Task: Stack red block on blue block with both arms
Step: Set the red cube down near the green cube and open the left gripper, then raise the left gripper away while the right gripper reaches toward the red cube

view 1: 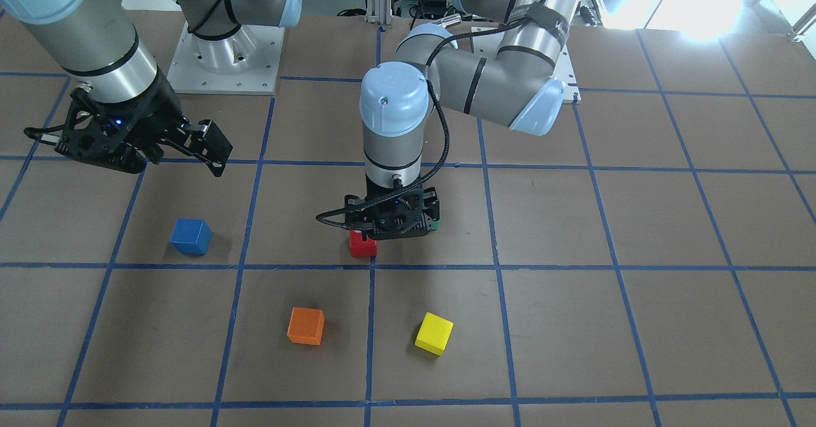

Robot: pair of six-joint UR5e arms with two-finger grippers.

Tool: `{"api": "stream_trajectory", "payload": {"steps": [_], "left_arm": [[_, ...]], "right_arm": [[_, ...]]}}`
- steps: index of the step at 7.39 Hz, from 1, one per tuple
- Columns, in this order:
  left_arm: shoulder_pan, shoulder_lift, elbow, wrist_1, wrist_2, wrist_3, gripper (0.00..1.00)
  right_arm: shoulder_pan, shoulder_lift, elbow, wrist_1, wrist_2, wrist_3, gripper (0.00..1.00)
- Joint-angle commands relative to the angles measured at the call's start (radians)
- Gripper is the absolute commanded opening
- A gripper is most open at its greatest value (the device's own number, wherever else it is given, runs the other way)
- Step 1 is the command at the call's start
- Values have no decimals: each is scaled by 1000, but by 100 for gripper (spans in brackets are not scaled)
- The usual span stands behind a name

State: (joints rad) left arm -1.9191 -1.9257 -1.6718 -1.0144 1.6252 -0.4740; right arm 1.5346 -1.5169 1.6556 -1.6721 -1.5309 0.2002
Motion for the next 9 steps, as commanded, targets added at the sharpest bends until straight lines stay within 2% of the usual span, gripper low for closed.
{"api": "stream_trajectory", "payload": {"steps": [1,3,5,7,9], "left_arm": [[128,121,23,-144,-2,125,100],[234,206,116,-391,-11,286,100],[297,270,136,-525,-14,357,100],[302,306,86,-575,-36,389,98],[325,339,21,-561,-83,417,98]], "right_arm": [[95,32,16,-23,0,95,100],[239,137,16,-197,0,280,100],[356,248,15,-369,-1,422,100],[380,309,18,-383,-11,449,100],[380,354,18,-434,-15,450,100]]}}
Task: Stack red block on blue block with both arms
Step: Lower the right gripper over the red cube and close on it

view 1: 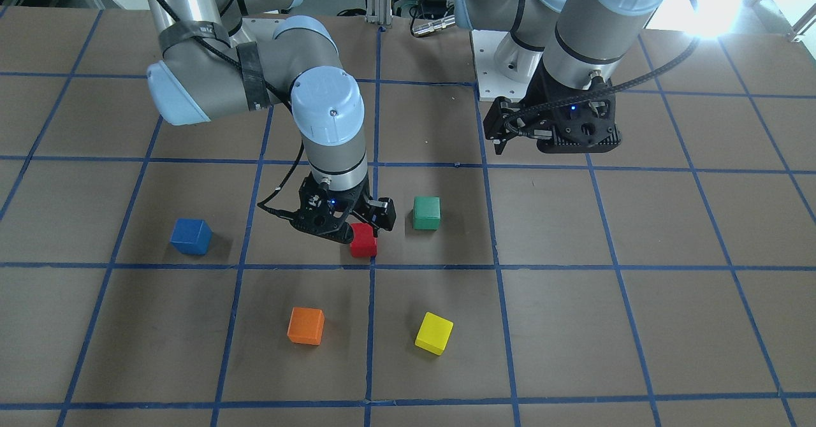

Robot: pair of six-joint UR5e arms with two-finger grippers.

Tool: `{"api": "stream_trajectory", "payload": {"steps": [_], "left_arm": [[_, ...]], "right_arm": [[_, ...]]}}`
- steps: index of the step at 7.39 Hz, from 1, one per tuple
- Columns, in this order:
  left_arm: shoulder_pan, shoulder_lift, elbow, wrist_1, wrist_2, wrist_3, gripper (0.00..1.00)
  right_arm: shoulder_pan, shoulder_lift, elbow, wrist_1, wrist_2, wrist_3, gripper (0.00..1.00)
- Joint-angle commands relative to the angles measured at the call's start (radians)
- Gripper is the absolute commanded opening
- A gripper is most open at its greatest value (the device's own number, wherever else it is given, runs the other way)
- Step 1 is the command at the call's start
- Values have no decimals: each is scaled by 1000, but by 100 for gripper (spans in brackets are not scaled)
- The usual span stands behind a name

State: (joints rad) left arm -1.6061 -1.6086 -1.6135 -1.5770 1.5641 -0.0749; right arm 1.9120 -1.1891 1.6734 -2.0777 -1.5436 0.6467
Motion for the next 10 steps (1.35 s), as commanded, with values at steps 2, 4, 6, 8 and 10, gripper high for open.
{"api": "stream_trajectory", "payload": {"steps": [2,4,6,8,10], "left_arm": [[11,33,-46,0,-30,46,98],[8,36,-51,2,-36,78,99],[5,24,-52,5,-38,70,100],[3,15,-55,5,-36,63,100],[3,16,-59,3,-33,63,100]], "right_arm": [[2,26,2,-28,-12,4,100],[1,31,5,-28,-32,2,100],[1,43,3,-62,-7,20,100],[1,58,9,-62,-4,19,100],[2,97,57,-164,-7,21,100]]}}
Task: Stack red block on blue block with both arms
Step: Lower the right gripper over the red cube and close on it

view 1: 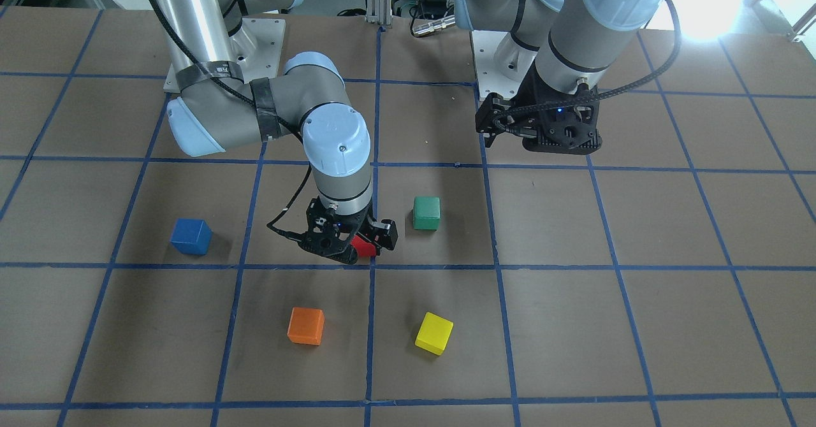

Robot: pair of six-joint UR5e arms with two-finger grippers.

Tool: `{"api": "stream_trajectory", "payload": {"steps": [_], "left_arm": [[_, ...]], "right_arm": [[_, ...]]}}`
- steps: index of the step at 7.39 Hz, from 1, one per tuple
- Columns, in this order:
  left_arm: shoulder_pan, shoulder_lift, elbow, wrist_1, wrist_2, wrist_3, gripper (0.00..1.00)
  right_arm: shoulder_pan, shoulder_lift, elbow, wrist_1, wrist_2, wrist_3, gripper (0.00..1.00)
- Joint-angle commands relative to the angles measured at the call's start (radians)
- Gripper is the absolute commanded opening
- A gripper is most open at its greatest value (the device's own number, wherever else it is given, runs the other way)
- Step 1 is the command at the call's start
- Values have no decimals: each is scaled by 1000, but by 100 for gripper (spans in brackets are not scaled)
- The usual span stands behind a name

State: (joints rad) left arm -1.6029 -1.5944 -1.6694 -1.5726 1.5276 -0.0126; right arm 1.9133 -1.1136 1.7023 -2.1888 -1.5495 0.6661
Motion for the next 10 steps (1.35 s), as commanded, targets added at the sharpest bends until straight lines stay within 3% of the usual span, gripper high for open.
{"api": "stream_trajectory", "payload": {"steps": [1,5,8,9,10], "left_arm": [[0,7,-4,-1,5,0,100],[1,8,-4,0,0,5,100],[1,13,-4,-1,6,11,100],[3,14,-4,-1,9,14,100],[3,11,-4,-1,9,14,100]], "right_arm": [[1,21,43,-61,-1,-3,100],[27,24,53,-57,-1,-48,100],[27,40,65,-69,-1,-46,95],[27,44,66,-83,-1,-46,76],[27,41,62,-86,-6,-49,21]]}}
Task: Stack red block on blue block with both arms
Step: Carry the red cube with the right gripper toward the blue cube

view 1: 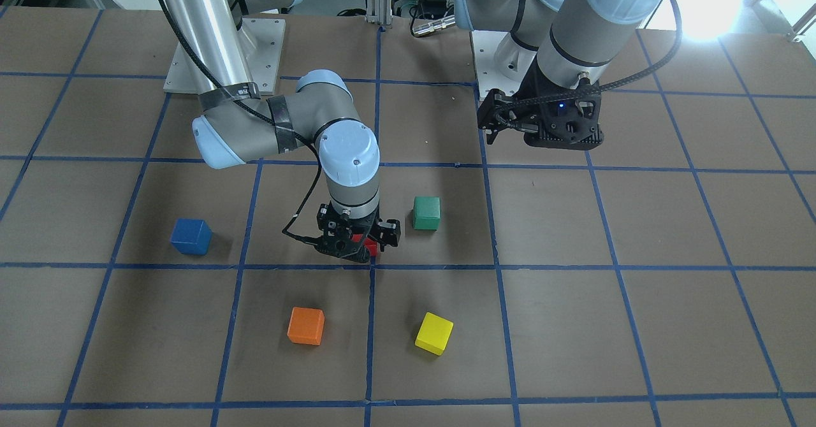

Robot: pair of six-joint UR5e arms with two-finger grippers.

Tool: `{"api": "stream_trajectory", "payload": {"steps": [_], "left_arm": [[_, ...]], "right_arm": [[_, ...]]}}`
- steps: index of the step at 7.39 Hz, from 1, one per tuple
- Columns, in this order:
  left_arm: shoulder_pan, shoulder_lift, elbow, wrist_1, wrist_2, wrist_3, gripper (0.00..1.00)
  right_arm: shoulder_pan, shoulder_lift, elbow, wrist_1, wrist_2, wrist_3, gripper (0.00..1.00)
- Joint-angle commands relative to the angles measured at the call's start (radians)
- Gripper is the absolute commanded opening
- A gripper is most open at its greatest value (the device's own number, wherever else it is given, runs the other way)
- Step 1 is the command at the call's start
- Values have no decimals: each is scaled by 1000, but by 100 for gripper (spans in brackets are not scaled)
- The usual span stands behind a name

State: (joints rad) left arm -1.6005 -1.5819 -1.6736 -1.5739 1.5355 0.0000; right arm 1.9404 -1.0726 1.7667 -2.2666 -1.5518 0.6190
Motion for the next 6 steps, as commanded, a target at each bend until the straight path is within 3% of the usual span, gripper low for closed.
{"api": "stream_trajectory", "payload": {"steps": [1,2,4,6], "left_arm": [[1,-3,0,0,2,2,100],[1,-1,0,0,3,2,100],[1,0,2,0,5,2,100],[4,3,2,0,6,2,100]], "right_arm": [[-3,-6,-7,-8,-11,-2,7],[-20,-18,-15,-2,-2,1,0],[-79,-94,-3,91,-14,-2,0],[-188,-211,106,114,-20,-179,0]]}}
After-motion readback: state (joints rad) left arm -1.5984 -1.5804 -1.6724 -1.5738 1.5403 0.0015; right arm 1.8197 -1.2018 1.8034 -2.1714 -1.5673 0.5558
